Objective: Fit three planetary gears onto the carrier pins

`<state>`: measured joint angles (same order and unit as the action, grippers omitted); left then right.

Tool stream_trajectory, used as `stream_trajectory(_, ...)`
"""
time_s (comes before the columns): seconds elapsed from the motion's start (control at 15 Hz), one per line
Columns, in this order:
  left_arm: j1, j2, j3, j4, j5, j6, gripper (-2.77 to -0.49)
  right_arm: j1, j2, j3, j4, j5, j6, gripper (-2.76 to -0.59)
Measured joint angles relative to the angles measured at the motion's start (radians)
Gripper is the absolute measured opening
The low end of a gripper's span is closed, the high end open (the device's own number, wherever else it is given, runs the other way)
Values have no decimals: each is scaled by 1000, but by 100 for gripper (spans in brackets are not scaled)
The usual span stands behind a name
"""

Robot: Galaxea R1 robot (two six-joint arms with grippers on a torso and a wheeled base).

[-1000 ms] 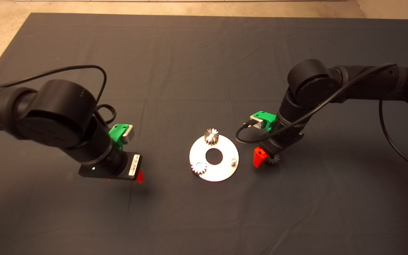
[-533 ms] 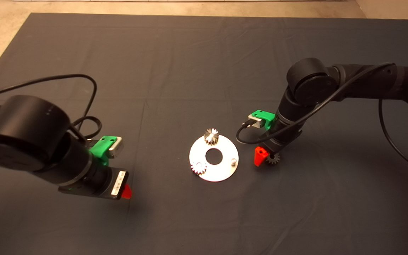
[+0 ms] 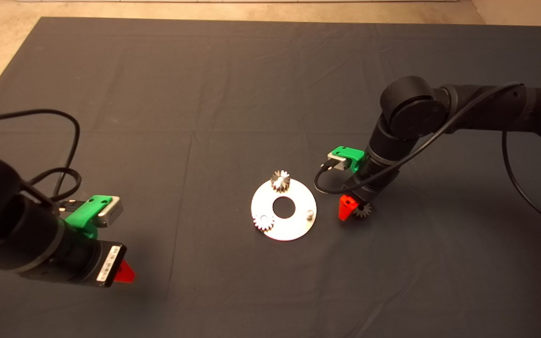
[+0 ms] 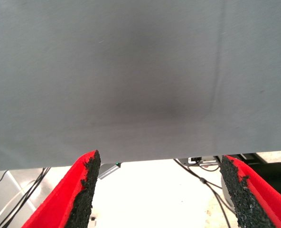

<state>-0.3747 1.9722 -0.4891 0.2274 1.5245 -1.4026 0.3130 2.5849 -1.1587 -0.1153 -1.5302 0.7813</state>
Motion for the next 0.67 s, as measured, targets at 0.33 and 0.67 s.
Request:
stream_trajectory(0.33,0,-31,1,-12,0,31,-150,-1,-6,3,0,1,-40,-62)
stream_trajectory(0.67,0,-34,3,-19,0,35,-150,-5,-16,16,0,1,-79,-62)
